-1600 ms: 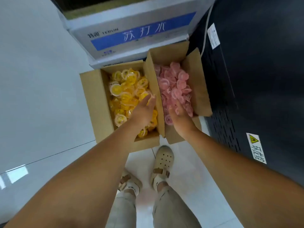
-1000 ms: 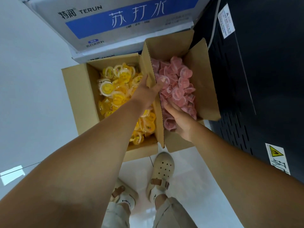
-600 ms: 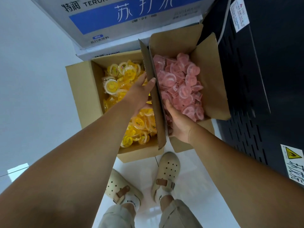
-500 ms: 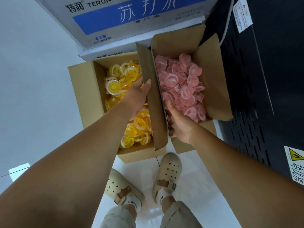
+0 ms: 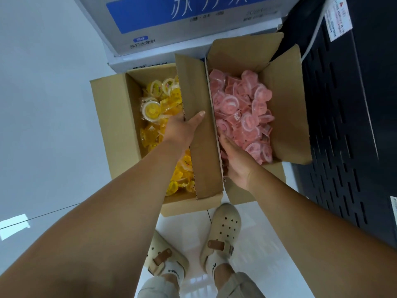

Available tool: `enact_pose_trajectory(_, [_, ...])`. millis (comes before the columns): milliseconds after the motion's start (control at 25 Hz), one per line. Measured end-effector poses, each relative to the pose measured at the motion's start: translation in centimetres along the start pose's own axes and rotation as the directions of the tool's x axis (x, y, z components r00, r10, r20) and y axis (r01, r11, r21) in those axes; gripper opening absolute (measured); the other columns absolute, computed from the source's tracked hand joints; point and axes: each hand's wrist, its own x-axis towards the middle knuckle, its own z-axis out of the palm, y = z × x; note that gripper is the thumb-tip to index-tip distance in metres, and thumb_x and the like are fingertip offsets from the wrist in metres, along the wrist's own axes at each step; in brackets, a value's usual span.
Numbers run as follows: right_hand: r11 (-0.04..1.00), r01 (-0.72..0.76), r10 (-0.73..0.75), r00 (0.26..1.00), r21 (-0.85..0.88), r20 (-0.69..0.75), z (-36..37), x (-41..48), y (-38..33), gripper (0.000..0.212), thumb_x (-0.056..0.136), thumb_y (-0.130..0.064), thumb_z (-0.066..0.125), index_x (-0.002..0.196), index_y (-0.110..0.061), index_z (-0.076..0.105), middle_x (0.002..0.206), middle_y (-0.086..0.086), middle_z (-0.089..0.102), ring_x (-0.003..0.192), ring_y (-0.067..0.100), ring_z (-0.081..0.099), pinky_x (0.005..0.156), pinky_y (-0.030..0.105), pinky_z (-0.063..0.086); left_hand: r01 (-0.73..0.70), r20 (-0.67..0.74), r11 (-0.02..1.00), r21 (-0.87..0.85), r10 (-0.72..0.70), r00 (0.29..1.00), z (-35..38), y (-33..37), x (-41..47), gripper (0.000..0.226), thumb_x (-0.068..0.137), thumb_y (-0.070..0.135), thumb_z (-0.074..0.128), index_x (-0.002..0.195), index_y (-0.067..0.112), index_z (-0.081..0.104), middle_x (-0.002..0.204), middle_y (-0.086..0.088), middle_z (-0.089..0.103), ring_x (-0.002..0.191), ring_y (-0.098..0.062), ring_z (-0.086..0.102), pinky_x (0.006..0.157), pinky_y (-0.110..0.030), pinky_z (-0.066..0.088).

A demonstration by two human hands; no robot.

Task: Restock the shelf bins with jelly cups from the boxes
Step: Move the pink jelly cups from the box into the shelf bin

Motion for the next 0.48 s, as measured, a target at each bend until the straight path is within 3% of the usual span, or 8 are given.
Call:
enact_pose_trajectory(120, [1.0, -0.02, 0.02, 1.0, 0.015, 0.003, 1.3, -0.1, 0.2, 0.044, 0.093, -0.06, 0.044, 0.136, -0.048, 0.045, 0.133, -0.007, 0.06, 0.124, 0.019, 0.055, 0.102, 0.048, 0.046, -0.004, -0.004, 1.0, -0.026, 0.003, 1.0, -1.4, -0.6, -0.3, 0.015, 0.096, 0.032, 0.065, 0.105, 0.02, 0.068, 0.101, 0.0, 0.072, 0.099, -0.021, 0.07, 0.089, -0.038, 0.058])
enact_pose_trajectory(320, [0.998, -0.066, 0.066, 0.998, -0.021, -0.006, 4.5, -0.5, 1.5, 0.038, 0.09, -0.063, 0.047, 0.128, -0.057, 0.049, 0.144, -0.004, 0.049, 0.13, 0.028, 0.047, 0.098, 0.062, 0.043, -0.012, -0.004, 0.998, -0.064, 0.012, 1.0, -5.3, -2.2, -0.9, 0.01, 0.097, 0.031, 0.064, 0.087, 0.027, 0.065, 0.092, 0.003, 0.071, 0.094, -0.02, 0.07, 0.087, -0.036, 0.059])
enact_pose_trajectory(480, [0.993, -0.112, 0.113, 0.993, -0.039, 0.015, 9.2, -1.0, 2.5, 0.046, 0.092, -0.061, 0.043, 0.137, -0.051, 0.042, 0.147, 0.0, 0.045, 0.132, 0.03, 0.044, 0.103, 0.058, 0.036, -0.05, -0.038, 0.999, -0.015, 0.049, 0.998, -9.9, -3.8, -0.9, 0.011, 0.096, 0.035, 0.064, 0.091, 0.024, 0.064, 0.093, 0.0, 0.07, 0.086, -0.016, 0.066, 0.084, -0.034, 0.056])
